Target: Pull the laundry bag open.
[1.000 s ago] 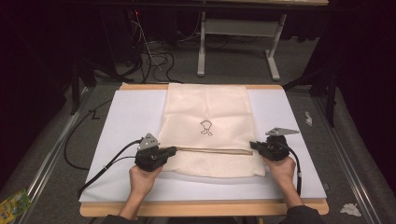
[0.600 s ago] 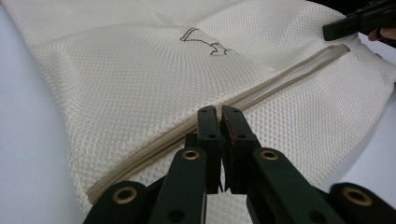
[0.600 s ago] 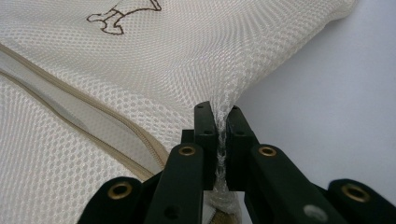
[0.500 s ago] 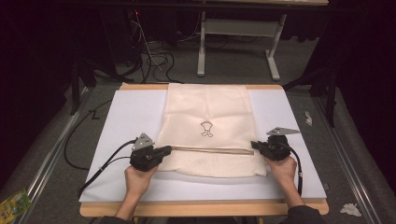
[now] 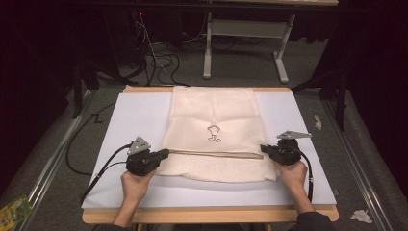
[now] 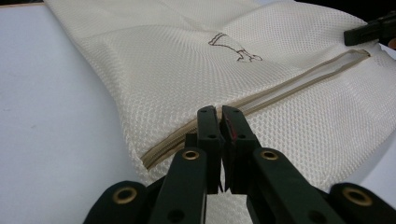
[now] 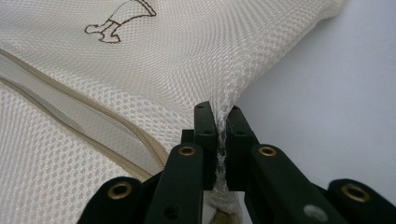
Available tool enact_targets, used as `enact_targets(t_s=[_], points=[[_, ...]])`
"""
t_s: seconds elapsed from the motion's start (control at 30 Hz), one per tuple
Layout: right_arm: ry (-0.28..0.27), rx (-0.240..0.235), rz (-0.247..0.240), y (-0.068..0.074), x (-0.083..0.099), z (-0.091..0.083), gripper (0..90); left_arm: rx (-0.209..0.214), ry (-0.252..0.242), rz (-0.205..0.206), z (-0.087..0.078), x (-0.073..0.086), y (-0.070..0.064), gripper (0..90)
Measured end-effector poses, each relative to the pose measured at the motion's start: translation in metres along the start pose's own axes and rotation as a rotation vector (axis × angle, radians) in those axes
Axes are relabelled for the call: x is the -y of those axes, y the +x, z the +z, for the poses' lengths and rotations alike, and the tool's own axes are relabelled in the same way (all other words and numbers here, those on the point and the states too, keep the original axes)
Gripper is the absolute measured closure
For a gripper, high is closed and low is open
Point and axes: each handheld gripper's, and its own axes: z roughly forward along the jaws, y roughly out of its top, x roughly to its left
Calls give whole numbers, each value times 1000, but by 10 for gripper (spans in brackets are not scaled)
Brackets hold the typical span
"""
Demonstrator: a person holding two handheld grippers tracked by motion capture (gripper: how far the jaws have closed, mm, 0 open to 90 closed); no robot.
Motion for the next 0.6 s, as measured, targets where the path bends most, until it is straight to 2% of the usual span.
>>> enact_targets(t_s=[0.23,0.3,0.43,0.6], points=[[-7,-6,10,1,0,0,875,-13,-4,-18,-3,1,7,871],[-12,1,4,1,0,0,875,-29,-3,-12,-5,1,9,871],[-21,1,14,-2,1,-2,875,-42,-30,-38,-12,3,16,872],[-24,2,21,-3,0,-4,875,-44,-32,-47,-15,2,20,872]])
